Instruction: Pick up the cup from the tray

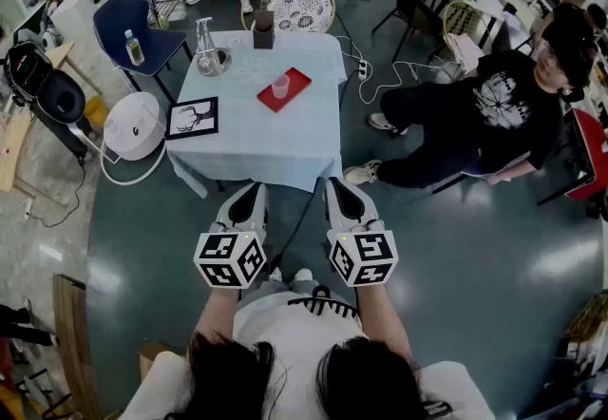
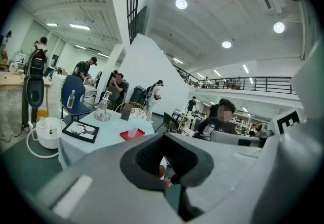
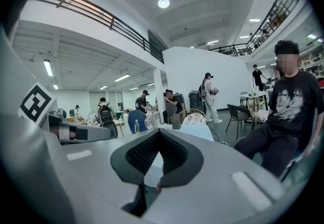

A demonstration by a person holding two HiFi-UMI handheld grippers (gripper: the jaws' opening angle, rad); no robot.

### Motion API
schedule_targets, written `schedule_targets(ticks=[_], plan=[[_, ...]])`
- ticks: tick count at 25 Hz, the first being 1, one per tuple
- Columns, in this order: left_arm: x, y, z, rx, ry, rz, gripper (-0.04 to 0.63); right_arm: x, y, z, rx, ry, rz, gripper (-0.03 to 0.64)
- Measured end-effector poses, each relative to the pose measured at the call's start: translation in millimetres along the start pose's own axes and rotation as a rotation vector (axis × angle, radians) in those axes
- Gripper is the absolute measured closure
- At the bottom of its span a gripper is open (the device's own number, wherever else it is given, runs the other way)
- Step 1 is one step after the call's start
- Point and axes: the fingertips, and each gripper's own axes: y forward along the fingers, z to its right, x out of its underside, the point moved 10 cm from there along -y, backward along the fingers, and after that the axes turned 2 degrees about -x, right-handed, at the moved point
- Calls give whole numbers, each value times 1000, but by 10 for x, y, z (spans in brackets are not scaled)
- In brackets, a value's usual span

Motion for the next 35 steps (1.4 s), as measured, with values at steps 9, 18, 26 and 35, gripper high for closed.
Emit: schedule_targets(ticks=[9,18,26,35], plan=[[36,-42,65,-4,11,-14,595,13,-37,-15,-6,-18,-14,595],[30,-23,99,-11,-1,-18,595,18,-25,9,-12,-16,-30,595],[-36,29,128,-17,0,-12,595,-22,-14,56,-12,-18,-36,595],[-57,128,198,-46,1,-12,595,-15,24,167,-115,9,-48,535]])
